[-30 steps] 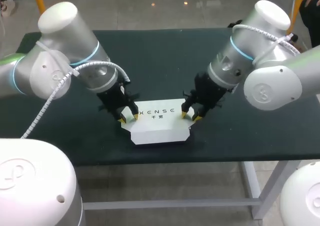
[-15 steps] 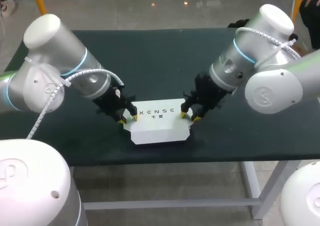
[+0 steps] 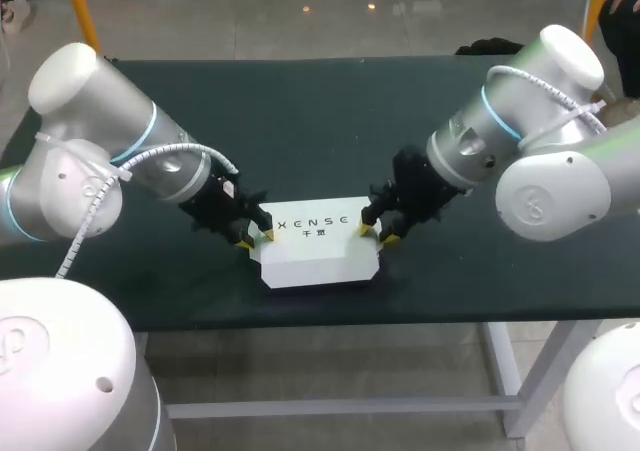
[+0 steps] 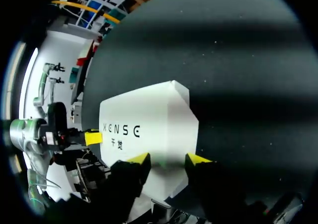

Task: Assemble the packaging by folding the flat box into shape, placing the metal phone stand inside, and closing the box properly

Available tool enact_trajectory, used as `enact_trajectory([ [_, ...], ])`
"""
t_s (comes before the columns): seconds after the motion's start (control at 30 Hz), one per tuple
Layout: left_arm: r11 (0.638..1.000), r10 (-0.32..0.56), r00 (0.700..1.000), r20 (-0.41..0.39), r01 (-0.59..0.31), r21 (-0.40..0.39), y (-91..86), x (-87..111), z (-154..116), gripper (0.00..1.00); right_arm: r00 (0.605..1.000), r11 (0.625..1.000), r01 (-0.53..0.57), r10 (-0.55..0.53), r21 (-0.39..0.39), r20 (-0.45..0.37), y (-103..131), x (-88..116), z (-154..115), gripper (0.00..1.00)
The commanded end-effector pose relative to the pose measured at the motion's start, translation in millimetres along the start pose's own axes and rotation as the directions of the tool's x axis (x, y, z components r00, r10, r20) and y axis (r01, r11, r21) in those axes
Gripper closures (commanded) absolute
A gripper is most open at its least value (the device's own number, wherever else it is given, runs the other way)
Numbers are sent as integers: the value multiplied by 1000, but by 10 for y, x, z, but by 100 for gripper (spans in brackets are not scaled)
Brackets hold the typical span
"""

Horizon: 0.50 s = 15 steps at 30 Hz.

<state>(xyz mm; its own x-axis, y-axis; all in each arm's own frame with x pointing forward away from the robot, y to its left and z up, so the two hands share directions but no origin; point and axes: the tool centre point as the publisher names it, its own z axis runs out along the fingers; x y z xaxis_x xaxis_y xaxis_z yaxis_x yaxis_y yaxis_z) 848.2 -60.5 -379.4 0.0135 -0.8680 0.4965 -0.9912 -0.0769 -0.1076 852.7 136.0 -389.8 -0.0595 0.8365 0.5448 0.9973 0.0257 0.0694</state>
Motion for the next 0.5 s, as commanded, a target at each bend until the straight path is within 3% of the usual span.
enact_trajectory([
  [0.03,1000,5,1000,-22,-5,5,8,1,83,53,1000,1000,4,-4,-5,-14,-11,18,82,50],
  [0.5,1000,29,995,-99,-27,15,27,83,103,54,999,999,10,-12,-37,-50,-40,49,97,48],
])
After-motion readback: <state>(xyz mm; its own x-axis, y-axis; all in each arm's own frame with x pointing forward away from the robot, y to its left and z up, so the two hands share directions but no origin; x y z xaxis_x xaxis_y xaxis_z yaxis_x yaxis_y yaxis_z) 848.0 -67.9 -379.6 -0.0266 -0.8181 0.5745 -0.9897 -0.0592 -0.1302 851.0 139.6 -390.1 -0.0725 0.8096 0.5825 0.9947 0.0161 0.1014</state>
